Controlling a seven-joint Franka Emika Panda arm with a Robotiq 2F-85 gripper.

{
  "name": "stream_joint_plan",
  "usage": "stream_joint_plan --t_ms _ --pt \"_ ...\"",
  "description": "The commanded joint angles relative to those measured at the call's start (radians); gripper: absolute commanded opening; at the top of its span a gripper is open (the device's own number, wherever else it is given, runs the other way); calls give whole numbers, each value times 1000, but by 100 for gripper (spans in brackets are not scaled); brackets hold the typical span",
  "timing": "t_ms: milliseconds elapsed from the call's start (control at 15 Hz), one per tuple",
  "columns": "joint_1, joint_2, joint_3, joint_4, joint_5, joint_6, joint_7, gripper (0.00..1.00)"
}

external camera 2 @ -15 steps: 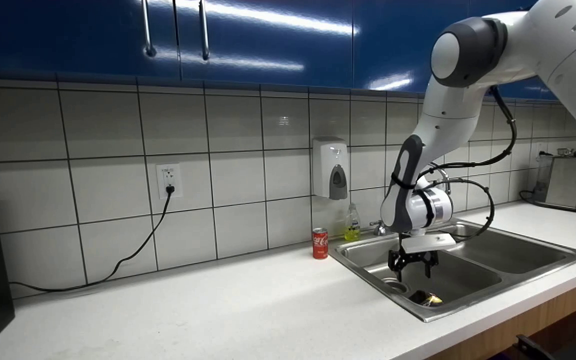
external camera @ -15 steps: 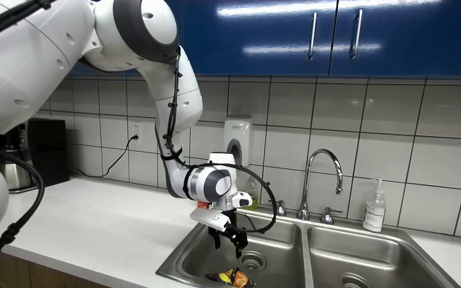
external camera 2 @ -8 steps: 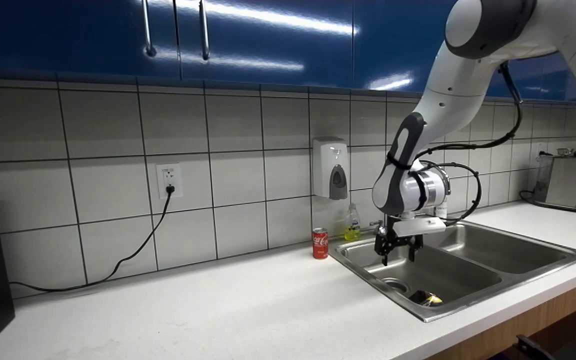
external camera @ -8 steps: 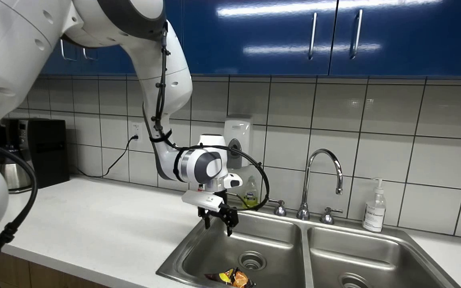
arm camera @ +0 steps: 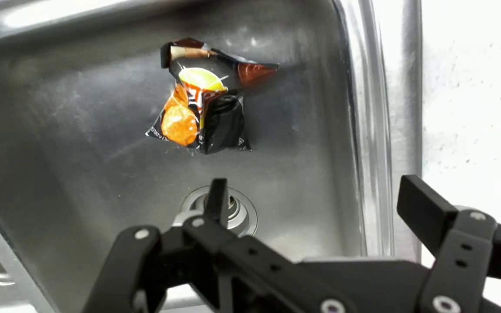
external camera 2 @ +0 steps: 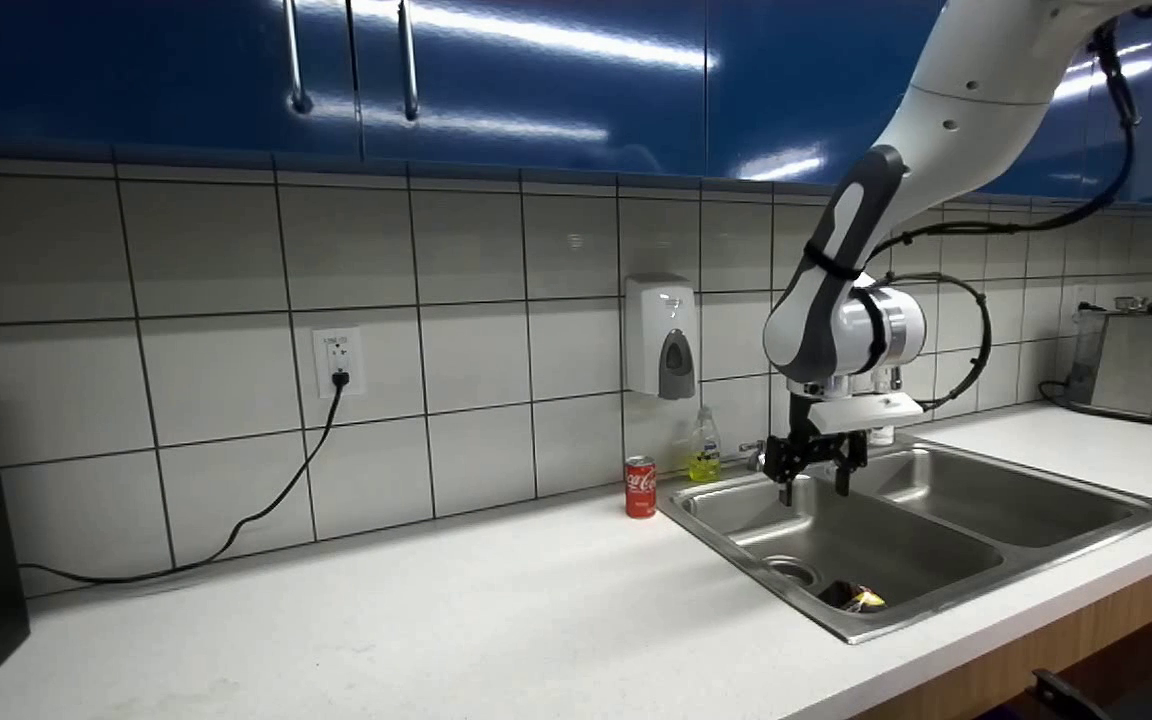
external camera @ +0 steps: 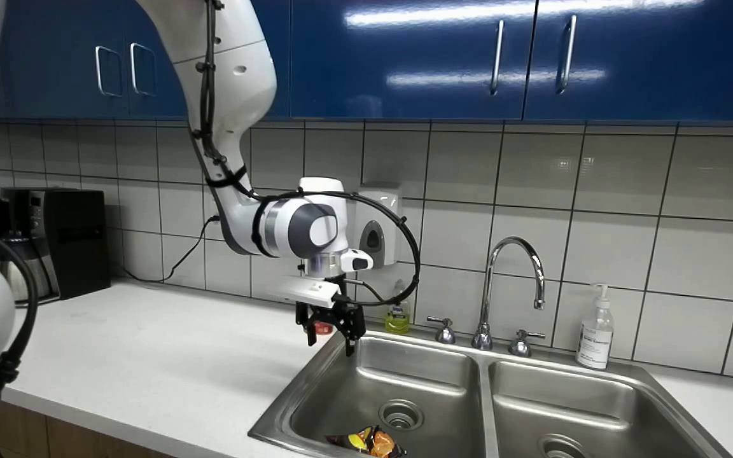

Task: Put the black packet in the sink on the left.

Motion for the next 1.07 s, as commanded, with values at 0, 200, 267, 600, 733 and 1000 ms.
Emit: stream_joint_plan --t_ms 0,200,267,600,733,1000 --pt "17 -175 -4 -112 -48 -127 -2 100" --pt "24 -268 9 -165 -72 -236 11 100" --pt "27 -298 14 -180 -74 -275 14 100" --pt "27 -318 23 -185 -58 -348 1 100" --pt "28 -360 28 -203 -62 -382 1 100" --pt "28 -377 29 -216 -63 -386 1 100"
